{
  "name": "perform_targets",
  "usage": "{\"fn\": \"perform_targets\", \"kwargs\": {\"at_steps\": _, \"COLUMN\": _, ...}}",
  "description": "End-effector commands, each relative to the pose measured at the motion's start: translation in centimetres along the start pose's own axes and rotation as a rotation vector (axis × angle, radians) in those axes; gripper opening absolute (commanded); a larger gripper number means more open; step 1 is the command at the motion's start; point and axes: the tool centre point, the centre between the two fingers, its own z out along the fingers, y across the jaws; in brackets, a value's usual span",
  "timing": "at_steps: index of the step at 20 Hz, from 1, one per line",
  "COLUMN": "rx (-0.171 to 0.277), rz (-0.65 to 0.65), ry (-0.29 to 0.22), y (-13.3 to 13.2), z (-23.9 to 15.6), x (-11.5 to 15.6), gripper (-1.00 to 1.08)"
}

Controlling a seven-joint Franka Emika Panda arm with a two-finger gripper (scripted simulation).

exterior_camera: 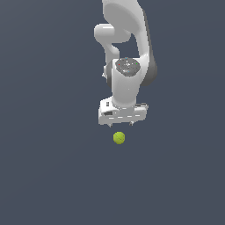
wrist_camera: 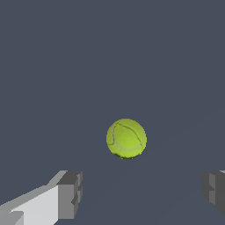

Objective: Pick up the object and move it to a goal position.

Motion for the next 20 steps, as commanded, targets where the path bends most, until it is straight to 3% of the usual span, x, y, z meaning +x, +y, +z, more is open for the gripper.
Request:
{"fn": "perform_targets", "kwargs": {"at_steps": 1, "rx": 0.000, "rz": 0.007, "ry": -0.001, "y": 0.1, "z": 0.1, "x": 0.0, "gripper": 1.00}}
{"fn": "perform_targets", "kwargs": {"at_steps": 10, "rx": 0.004, "rz": 0.106, "ry": -0.004, "y": 0.1, "z": 1.1, "x": 0.1, "gripper": 1.00}}
{"fn": "perform_targets", "kwargs": {"at_steps": 20, "rx": 0.007, "rz": 0.348, "ry": -0.014, "y": 0.2, "z": 3.6, "x": 0.3, "gripper": 1.00}}
